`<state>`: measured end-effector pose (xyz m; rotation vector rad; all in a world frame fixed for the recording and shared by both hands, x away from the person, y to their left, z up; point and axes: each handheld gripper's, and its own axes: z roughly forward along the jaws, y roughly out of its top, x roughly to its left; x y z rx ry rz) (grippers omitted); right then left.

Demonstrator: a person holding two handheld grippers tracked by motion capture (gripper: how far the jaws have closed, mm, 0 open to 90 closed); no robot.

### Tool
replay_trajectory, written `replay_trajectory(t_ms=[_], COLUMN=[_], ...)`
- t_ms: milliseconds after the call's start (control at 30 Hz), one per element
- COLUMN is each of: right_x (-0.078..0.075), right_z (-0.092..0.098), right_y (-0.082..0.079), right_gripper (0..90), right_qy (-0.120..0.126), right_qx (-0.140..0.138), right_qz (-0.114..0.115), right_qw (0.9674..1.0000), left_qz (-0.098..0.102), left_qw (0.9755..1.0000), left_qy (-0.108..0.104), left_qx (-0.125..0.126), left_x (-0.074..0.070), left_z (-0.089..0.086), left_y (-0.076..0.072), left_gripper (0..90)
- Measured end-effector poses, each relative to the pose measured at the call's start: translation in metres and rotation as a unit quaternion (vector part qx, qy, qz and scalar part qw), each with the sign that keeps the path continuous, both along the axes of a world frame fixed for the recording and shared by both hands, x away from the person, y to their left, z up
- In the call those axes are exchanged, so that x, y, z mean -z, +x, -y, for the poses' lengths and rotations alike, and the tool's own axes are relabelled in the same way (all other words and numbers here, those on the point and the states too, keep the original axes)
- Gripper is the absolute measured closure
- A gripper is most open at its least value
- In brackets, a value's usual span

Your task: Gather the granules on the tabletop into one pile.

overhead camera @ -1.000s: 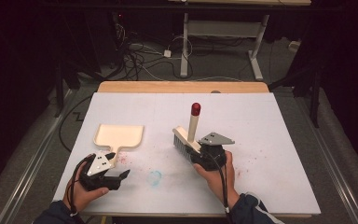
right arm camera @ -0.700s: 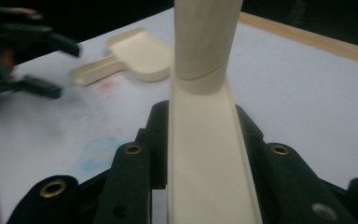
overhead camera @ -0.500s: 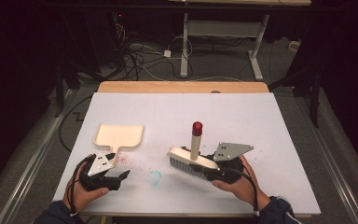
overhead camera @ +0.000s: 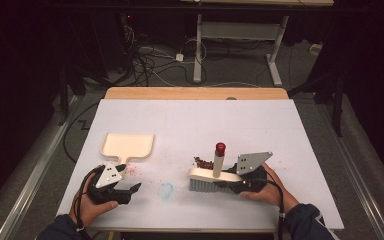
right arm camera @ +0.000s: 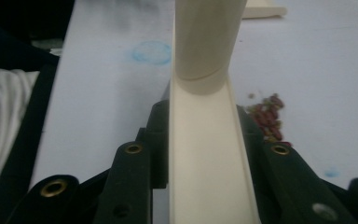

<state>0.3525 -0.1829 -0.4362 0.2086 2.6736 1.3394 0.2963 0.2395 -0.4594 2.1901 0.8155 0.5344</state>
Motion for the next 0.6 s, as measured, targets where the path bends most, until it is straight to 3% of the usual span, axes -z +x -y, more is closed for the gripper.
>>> replay_trajectory(t_ms=[67, 300, 600], right_x=[0.003, 0.006, -0.002], right_z=[0.000, -0.009, -0.008], right_y=[0.014, 0.032, 0.037], right_gripper=[67.2, 67.2, 67.3], right_qy=[0.010, 0.026, 0.052], right_qx=[-0.005, -0.013, -0.005], right_qz=[0.000, -0.002, 0.004], right_qw=[0.9999, 0.9996, 0.9986], left_qz=[-0.001, -0.004, -0.002], left_qw=[1.0000, 1.0000, 1.0000], left_qy=[-0.002, -0.003, -0.004], left_qx=[-0.001, -0.001, -0.004], left_x=[0.000, 0.001, 0.000], left_z=[0.000, 0.001, 0.000], left_y=[0.000, 0.001, 0.001], left_gripper=[20.0, 20.1, 20.1])
